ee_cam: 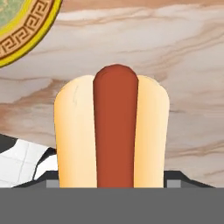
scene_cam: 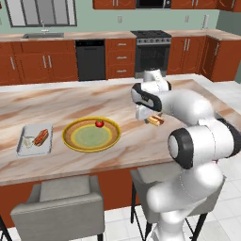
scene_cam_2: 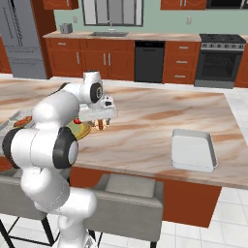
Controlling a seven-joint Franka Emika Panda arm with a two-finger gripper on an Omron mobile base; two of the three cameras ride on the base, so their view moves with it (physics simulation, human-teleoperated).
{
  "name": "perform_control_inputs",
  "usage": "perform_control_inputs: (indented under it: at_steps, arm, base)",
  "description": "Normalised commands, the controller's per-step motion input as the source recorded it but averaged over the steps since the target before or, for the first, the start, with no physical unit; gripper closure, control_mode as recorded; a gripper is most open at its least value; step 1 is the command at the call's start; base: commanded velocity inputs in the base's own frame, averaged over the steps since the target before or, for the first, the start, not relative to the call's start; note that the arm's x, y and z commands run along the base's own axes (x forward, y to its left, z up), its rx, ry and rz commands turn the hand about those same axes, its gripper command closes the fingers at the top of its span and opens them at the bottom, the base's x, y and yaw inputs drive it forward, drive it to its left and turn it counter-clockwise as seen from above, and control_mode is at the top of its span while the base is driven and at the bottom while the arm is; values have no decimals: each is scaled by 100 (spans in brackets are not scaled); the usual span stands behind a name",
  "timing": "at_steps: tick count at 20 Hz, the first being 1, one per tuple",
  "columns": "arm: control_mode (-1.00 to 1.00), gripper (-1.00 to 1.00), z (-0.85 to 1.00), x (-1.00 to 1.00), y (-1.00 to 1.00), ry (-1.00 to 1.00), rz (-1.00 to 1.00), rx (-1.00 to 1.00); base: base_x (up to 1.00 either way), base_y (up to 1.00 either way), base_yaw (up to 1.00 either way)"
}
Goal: Place one cooked food and one vegetable from the large plate to each tupperware container.
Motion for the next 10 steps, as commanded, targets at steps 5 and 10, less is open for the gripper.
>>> perform_control_inputs:
  at_steps: [5,10]
  arm:
    - [-100,100,-39,47,-100,38,-29,6]
    - [-100,100,-23,24,-100,19,-35,4]
  base:
    - [0,0,0]
    - [0,0,0]
